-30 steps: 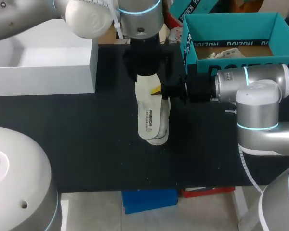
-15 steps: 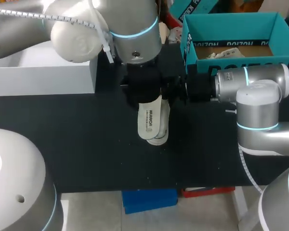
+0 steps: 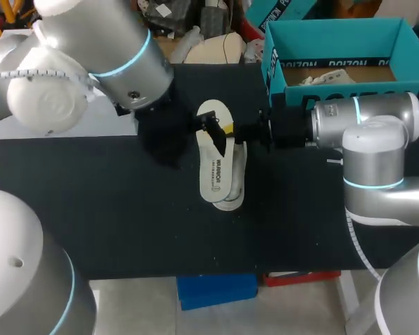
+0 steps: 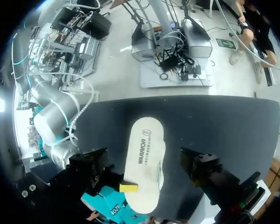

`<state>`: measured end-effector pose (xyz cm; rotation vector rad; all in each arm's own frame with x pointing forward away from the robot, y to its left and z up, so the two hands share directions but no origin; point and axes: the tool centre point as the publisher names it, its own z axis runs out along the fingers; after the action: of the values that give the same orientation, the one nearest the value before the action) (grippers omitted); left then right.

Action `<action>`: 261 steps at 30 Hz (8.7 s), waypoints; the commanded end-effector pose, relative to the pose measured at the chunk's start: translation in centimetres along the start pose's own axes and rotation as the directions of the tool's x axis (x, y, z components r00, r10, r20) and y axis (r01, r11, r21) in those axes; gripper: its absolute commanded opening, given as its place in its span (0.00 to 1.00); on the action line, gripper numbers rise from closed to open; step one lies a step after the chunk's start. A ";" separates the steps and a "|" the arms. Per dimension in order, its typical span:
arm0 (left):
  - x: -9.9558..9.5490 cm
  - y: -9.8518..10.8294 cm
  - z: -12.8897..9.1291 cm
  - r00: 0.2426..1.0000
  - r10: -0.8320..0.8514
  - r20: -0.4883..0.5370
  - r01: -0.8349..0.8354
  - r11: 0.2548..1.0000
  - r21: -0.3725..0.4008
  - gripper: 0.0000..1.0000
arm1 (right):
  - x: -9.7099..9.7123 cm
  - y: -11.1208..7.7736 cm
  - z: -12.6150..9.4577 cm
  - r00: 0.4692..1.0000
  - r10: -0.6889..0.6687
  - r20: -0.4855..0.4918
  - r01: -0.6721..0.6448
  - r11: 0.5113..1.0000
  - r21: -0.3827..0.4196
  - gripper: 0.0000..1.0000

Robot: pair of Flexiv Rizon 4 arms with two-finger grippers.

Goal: Take the shoe out of the shoebox, open the shoe tongue, remove and reinsert the insole, then place the shoe into the shoebox

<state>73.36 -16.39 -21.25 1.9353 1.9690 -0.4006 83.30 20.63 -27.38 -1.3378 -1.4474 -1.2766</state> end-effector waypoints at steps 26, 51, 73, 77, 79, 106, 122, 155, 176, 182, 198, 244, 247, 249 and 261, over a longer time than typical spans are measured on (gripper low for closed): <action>5.9 1.0 1.2 0.832 0.045 0.553 -0.043 0.999 -0.016 1.00 | 0.0 0.0 0.1 1.000 0.000 0.000 0.000 1.000 -0.003 0.00; 7.4 0.6 2.6 0.649 0.061 0.758 -0.039 0.998 -0.047 1.00 | 0.0 0.0 0.1 1.000 0.000 0.000 0.000 1.000 -0.003 0.00; 3.9 5.3 5.6 0.527 0.110 0.843 0.011 0.991 -0.136 1.00 | 0.0 0.0 0.1 1.000 0.000 0.000 0.000 1.000 -0.003 0.00; 2.6 5.9 6.5 0.524 0.123 0.843 0.004 0.989 -0.147 0.96 | 0.0 0.0 0.1 1.000 0.000 0.000 0.000 1.000 -0.003 0.00; 2.1 6.1 6.8 0.514 0.124 0.849 0.009 0.989 -0.150 0.92 | 0.0 0.0 0.1 1.000 0.000 0.000 0.000 1.000 -0.003 0.00; -0.9 6.9 7.9 0.409 0.163 0.898 0.062 0.977 -0.206 0.34 | 0.0 0.0 0.1 1.000 0.000 0.000 0.000 1.000 -0.003 0.00; 0.0 6.3 8.4 0.477 0.123 0.870 0.077 0.980 -0.181 0.00 | -0.2 0.0 -1.6 0.999 -0.012 0.040 0.015 0.997 -0.079 1.00; 6.6 -1.2 7.1 0.866 0.068 0.496 -0.056 0.998 -0.039 0.00 | -0.3 -7.6 -10.0 0.883 -0.004 0.469 0.092 0.982 -0.166 1.00; 7.5 -5.0 7.3 0.903 -0.062 0.425 -0.019 0.983 0.185 0.00 | 1.1 -9.7 -12.6 0.840 -0.027 0.542 0.111 0.986 -0.123 1.00; 6.8 -6.3 8.3 0.933 -0.117 0.340 0.008 0.952 0.305 0.00 | 1.3 -10.4 -13.4 0.820 -0.003 0.573 0.117 0.980 -0.162 1.00; 4.5 -4.9 11.0 0.923 -0.156 0.350 -0.009 0.904 0.427 0.00 | 1.3 -10.4 -13.4 0.820 -0.003 0.573 0.117 0.980 -0.162 1.00; 2.2 6.7 19.1 0.911 -0.212 0.353 0.073 0.927 0.368 0.00 | 1.3 -10.4 -13.4 0.820 -0.003 0.573 0.117 0.980 -0.162 1.00; 2.0 7.2 19.2 0.908 -0.206 0.365 0.071 0.934 0.349 0.00 | 1.3 -10.4 -13.4 0.820 -0.003 0.573 0.117 0.980 -0.162 1.00; 1.9 7.3 19.2 0.906 -0.205 0.371 0.071 0.936 0.344 0.00 | 1.3 -10.4 -13.4 0.820 -0.003 0.573 0.117 0.980 -0.162 1.00; 1.6 5.5 16.4 0.914 -0.170 0.368 0.050 0.948 0.313 0.86 | 1.3 -10.4 -13.4 0.820 -0.003 0.573 0.117 0.980 -0.162 1.00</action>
<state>80.68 -22.78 -37.47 1.7373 1.8245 -1.1100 71.67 8.30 -25.19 -1.9359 -1.8104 -1.1211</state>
